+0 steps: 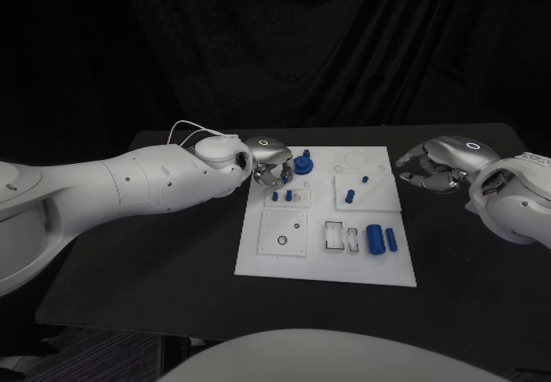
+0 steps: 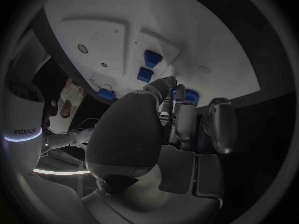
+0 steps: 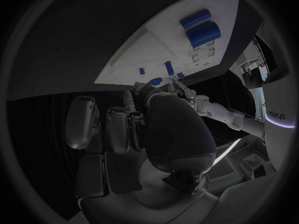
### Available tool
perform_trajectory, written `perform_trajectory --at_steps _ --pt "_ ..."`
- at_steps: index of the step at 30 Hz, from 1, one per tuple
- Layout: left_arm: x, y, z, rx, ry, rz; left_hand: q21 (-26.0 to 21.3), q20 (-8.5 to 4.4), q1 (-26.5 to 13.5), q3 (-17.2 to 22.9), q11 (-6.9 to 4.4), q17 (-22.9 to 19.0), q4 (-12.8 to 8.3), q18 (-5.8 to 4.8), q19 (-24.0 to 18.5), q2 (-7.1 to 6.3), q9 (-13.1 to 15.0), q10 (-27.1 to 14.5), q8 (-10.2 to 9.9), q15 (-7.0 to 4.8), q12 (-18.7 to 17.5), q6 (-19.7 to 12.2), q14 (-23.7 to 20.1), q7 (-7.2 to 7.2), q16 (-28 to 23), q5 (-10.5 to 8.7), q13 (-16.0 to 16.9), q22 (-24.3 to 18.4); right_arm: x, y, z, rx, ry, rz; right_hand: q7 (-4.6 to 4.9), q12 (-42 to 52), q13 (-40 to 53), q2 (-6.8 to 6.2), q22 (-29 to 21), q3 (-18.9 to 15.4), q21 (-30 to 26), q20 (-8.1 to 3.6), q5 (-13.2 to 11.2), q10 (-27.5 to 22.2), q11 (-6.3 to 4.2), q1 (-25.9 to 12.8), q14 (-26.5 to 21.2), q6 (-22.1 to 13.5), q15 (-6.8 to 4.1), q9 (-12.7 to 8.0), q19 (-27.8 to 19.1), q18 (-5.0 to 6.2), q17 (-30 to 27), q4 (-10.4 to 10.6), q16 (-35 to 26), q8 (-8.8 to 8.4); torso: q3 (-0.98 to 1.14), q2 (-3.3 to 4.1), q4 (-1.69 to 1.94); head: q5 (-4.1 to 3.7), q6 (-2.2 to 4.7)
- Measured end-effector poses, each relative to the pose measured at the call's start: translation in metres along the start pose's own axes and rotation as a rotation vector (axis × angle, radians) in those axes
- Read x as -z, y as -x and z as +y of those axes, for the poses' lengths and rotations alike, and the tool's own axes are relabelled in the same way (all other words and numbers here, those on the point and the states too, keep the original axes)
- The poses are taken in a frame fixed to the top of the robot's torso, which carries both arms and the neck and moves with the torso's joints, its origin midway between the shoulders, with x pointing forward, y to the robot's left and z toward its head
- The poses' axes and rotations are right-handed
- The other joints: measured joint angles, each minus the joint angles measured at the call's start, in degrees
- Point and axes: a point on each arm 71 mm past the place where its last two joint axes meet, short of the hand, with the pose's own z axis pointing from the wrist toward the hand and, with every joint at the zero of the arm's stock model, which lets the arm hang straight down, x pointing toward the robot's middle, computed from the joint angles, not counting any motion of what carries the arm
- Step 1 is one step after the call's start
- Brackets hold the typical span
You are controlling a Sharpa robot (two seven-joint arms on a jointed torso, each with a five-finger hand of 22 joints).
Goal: Assemble the parts on the task board
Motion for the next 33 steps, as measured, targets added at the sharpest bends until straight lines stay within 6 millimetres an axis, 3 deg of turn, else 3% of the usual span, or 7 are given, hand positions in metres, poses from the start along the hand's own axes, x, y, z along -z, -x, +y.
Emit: perform_trajectory --at_steps 33 --pt "-0.0016 -0.0053 -0.002 0.007 0.012 0.003 0.0 0.0 0.0 0.3 -0.02 -0.2 -0.3 0.0 0.0 -0.06 -0.1 0.4 -0.4 0.0 -0.2 -0.2 0.0 0.2 -0.2 -0.05 -0.1 0.0 -0.0005 -0.0007 0.0006 0.001 0.0 0.01 0.0 0.0 0.0 0.0 0.0 0.0 -0.4 0.0 0.0 0.0 0.0 0.0 0.0 0.0 0.0 0.0 0.0 0.0 0.0 0.0 0.0 0.0 -0.02 -0.07 -0.11 0.19 0.0"
